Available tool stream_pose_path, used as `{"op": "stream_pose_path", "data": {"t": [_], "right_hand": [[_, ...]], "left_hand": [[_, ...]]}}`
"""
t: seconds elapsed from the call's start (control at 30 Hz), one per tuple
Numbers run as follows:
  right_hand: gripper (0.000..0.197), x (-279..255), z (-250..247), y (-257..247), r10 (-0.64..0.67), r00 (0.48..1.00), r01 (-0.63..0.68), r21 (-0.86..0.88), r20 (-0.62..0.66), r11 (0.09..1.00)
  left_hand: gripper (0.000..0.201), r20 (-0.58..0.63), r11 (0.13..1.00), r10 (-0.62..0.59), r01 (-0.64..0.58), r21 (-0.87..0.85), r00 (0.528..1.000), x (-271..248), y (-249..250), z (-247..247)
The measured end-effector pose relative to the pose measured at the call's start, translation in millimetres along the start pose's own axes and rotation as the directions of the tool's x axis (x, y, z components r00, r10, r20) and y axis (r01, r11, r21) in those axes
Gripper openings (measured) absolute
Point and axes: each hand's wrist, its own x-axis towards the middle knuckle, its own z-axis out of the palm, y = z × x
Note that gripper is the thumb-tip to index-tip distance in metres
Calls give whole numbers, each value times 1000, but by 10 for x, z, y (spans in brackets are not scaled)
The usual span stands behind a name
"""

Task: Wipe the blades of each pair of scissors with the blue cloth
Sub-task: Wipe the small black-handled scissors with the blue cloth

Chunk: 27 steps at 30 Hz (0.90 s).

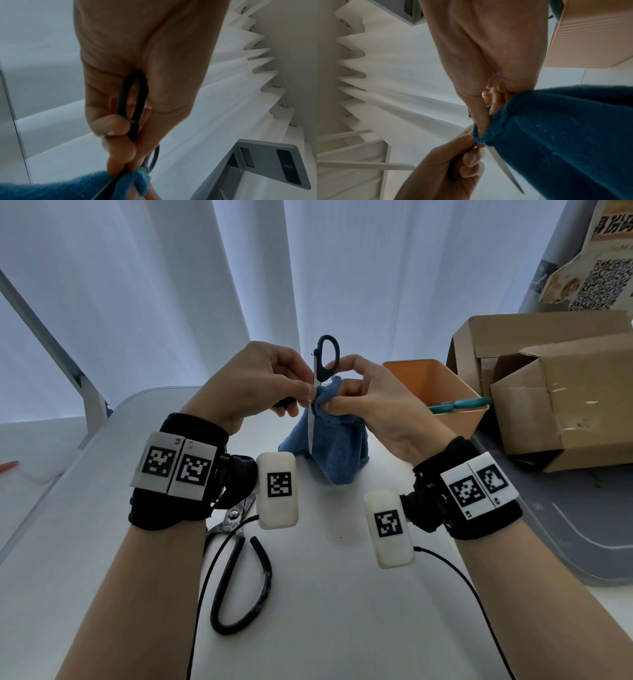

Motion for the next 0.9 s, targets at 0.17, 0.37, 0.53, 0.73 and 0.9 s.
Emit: {"op": "stream_pose_path", "data": {"t": [0.17, 0.37, 0.53, 0.73, 0.9], "right_hand": [[39, 9, 17, 5, 26, 1000, -26, 26, -5, 999], [42, 5, -24, 3, 37, 999, -37, 17, 9, 999], [36, -2, 38, 5, 41, 999, -39, 63, -26, 997], [41, 5, -3, 11, 56, 998, -56, 20, 7, 998], [33, -13, 65, 12, 48, 998, -46, 67, -35, 997]], "left_hand": [[4, 10, 1000, -2, 2, -8, 1000, 6, 16, 24], [5, -6, 1000, -2, 2, -7, 1000, 6, 9, 34], [4, 13, 1000, -2, 2, 3, 1000, 4, 21, 25], [4, -4, 1000, 0, 0, 21, 1000, 1, -16, -14], [4, 4, 1000, -4, 4, 5, 1000, 1, -6, -15]]}}
